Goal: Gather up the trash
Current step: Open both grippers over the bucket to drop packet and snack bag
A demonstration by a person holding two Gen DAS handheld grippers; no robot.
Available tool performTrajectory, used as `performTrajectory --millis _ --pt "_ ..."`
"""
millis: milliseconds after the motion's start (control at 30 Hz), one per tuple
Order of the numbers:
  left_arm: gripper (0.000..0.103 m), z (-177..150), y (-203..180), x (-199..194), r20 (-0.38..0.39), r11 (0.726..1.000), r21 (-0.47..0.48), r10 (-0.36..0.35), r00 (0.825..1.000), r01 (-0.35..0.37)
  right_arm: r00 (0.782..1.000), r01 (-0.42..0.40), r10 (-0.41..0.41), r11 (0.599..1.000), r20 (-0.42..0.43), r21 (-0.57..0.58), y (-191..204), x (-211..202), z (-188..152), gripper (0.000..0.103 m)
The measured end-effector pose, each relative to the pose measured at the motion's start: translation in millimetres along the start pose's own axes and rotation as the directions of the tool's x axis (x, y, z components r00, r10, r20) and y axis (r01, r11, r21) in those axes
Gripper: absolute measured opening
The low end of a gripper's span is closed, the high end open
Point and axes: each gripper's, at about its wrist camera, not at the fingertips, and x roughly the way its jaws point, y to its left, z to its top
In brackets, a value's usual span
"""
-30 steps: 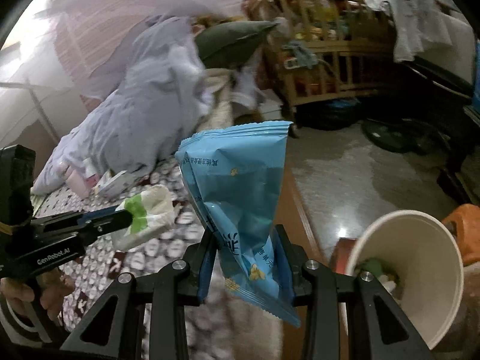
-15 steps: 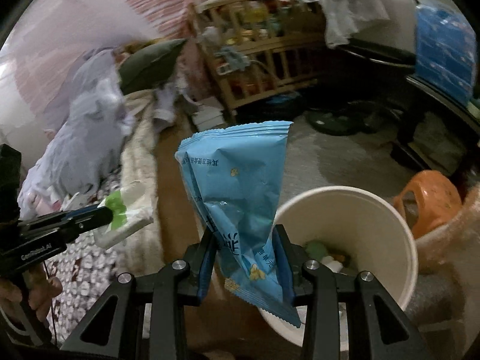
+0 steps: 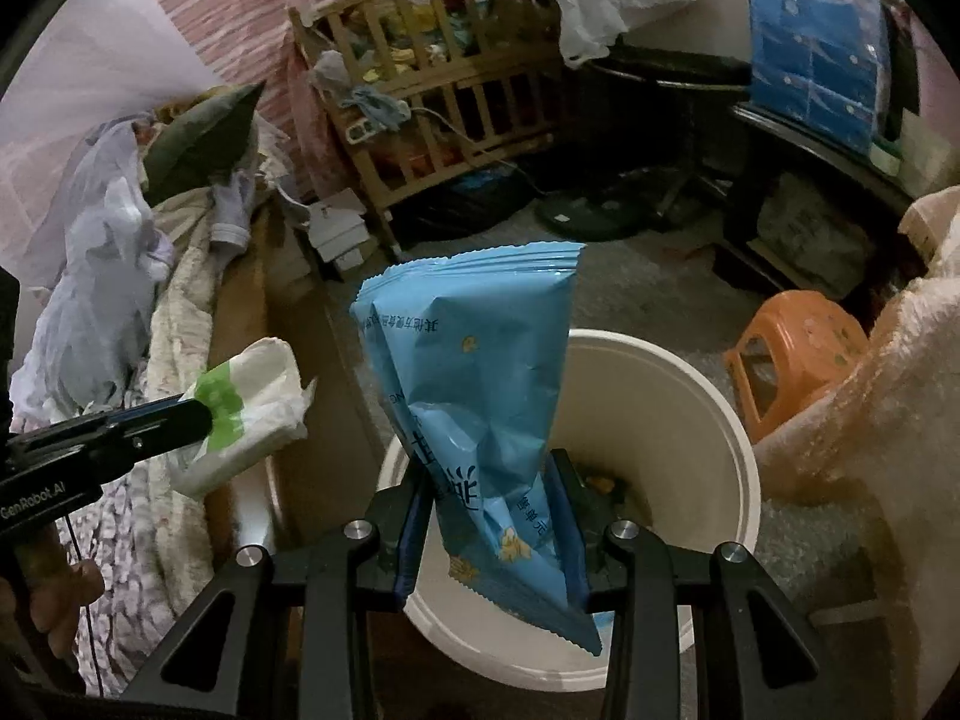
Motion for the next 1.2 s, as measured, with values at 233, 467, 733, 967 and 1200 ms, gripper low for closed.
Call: performTrajectory --millis 233,467,733,967,1200 --pt "0.015 3 -9 18 -0.03 1.0 0.002 -0.009 0.999 0.009 1.0 0.004 -0.004 0.999 -0.014 0.034 -16 7 -2 0.036" --pt "0.015 4 -11 26 -0.048 1.0 0.005 -0.026 0.999 0.026 1.0 0.007 -0.007 0.998 -0.013 0.058 -23 10 -2 0.036" --pt "0.016 4 -11 32 -0.061 0.999 0.002 -0.037 0.997 0.037 1.0 0.01 -0.009 0.997 -0.019 0.07 -27 14 -1 0.036" --pt "0.016 3 -12 35 -0.064 0.999 0.002 -0.05 0.997 0.051 0.999 0.025 -0.022 0.997 -0.04 0.073 -30 21 -3 0.037" --pt "0.021 2 -12 35 -0.059 0.996 -0.005 -0.086 0.995 0.085 0.998 0.058 -0.054 0.995 -0.045 0.083 -34 23 -3 0.043"
